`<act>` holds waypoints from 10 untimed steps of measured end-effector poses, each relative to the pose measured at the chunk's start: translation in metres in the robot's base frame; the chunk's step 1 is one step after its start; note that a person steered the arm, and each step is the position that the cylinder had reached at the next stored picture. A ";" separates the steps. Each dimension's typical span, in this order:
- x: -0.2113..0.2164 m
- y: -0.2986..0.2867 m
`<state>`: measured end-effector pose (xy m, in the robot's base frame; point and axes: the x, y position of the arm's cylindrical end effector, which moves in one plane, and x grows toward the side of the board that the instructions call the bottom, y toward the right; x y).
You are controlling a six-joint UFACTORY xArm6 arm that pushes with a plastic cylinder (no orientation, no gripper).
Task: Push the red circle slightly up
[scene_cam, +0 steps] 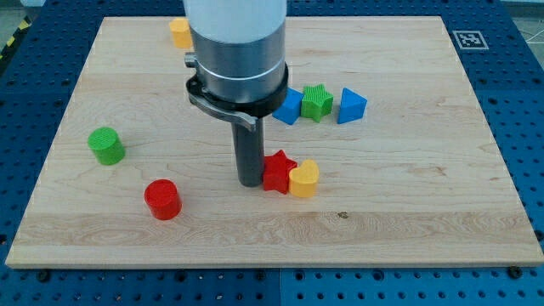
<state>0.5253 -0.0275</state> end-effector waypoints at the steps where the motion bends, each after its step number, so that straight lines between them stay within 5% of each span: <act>1: 0.008 0.000; 7: 0.014 -0.162; 10: 0.063 -0.120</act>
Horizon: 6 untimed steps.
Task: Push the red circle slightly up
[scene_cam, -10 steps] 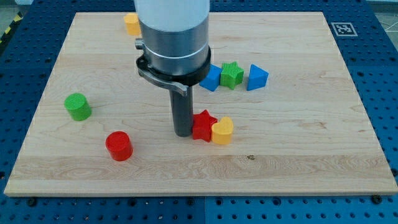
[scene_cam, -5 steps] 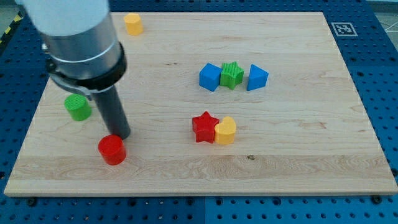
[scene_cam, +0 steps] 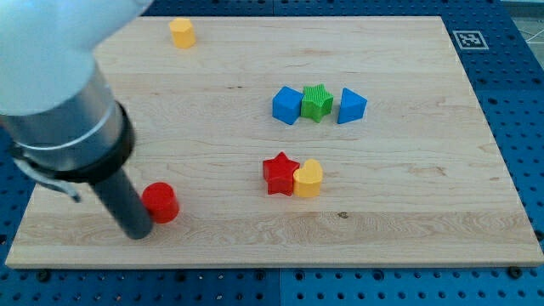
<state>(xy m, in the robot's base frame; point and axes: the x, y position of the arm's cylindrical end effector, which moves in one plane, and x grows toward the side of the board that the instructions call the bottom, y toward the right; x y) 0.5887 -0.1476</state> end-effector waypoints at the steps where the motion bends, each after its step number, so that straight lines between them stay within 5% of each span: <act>1: 0.000 0.025; 6: -0.031 0.009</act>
